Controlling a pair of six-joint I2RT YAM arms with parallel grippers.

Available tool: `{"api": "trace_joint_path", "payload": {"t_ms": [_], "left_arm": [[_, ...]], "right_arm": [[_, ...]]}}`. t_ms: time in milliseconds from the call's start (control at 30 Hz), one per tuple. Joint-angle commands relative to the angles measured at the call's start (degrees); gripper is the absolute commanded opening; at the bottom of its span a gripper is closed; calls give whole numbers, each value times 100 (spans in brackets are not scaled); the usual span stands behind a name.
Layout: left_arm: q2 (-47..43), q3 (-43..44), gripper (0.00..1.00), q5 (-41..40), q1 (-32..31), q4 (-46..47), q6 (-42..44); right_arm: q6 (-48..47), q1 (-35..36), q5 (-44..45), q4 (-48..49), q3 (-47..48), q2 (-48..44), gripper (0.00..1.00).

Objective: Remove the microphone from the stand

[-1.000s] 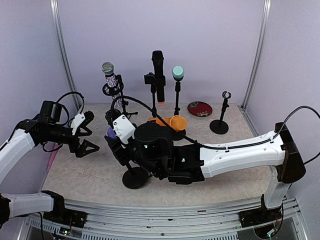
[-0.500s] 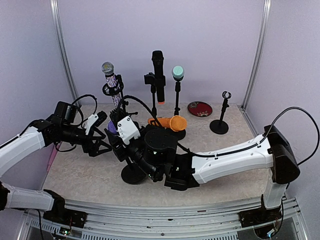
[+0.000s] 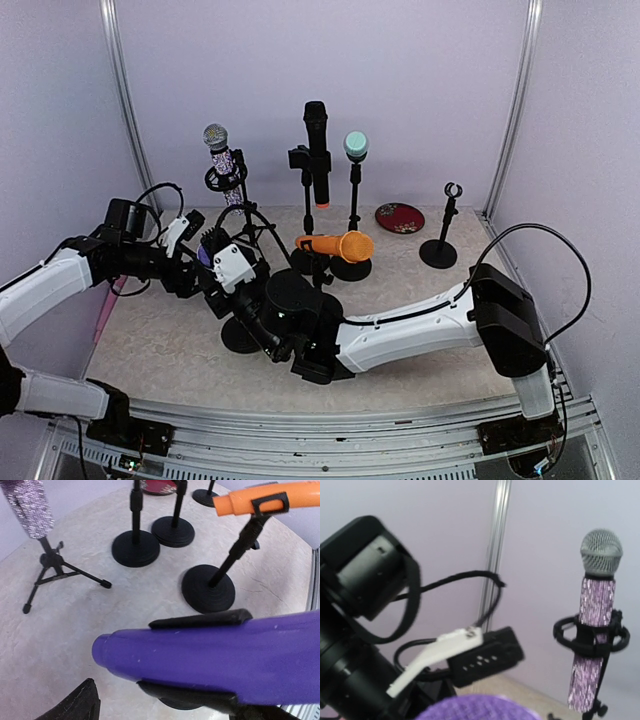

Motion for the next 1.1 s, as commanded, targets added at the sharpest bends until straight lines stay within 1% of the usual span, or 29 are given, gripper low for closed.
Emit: {"api": "trace_joint_path", "payload": {"t_ms": [0, 67, 200, 333, 500, 533, 600, 633, 667, 733, 800, 867, 967, 1067], "left_arm": [[-144, 254, 85, -370, 302, 494, -39], [-110, 214, 85, -718, 304, 689, -10], [82, 63, 85, -1357, 282, 1099, -110], [236, -22, 86, -1316, 230, 1187, -281], [97, -179, 88, -1126, 125, 1113, -215], [49, -205, 89, -1047, 108, 1051, -175], [-82, -277, 91, -884, 68, 951, -93], [-157, -345, 92, -761, 55, 908, -52], [-233, -421, 93, -648, 39, 880, -9], [-362, -617, 94, -463, -1, 831, 94], [-417, -784, 93, -453, -248, 864, 119], [-421, -925, 93, -594, -422, 1018, 54], [-314, -1049, 92, -739, -557, 1361, -119], [-86, -967, 90, -971, -624, 1661, -227]], "right_arm": [[-120, -156, -418, 736, 514, 11, 0], [-64, -162, -503, 768, 360, -30, 0], [319, -147, -584, 887, -384, -255, 0], [477, -48, -383, 1094, -1241, -510, 0], [524, 81, -21, 1130, -2183, -893, 0], [563, 92, 14, 1052, -2281, -972, 3], [633, 96, 42, 781, -2362, -1091, 28], [673, 87, 53, 592, -2332, -1133, 37], [721, 92, 75, 377, -2268, -1162, 44], [826, 78, 26, -155, -2077, -1184, 49], [980, 44, -66, -630, -1794, -1153, 49], [1151, -12, -157, -1050, -1441, -1064, 47], [1226, -56, -117, -1542, -903, -879, 40], [1245, -65, -89, -1820, -568, -740, 31]]}}
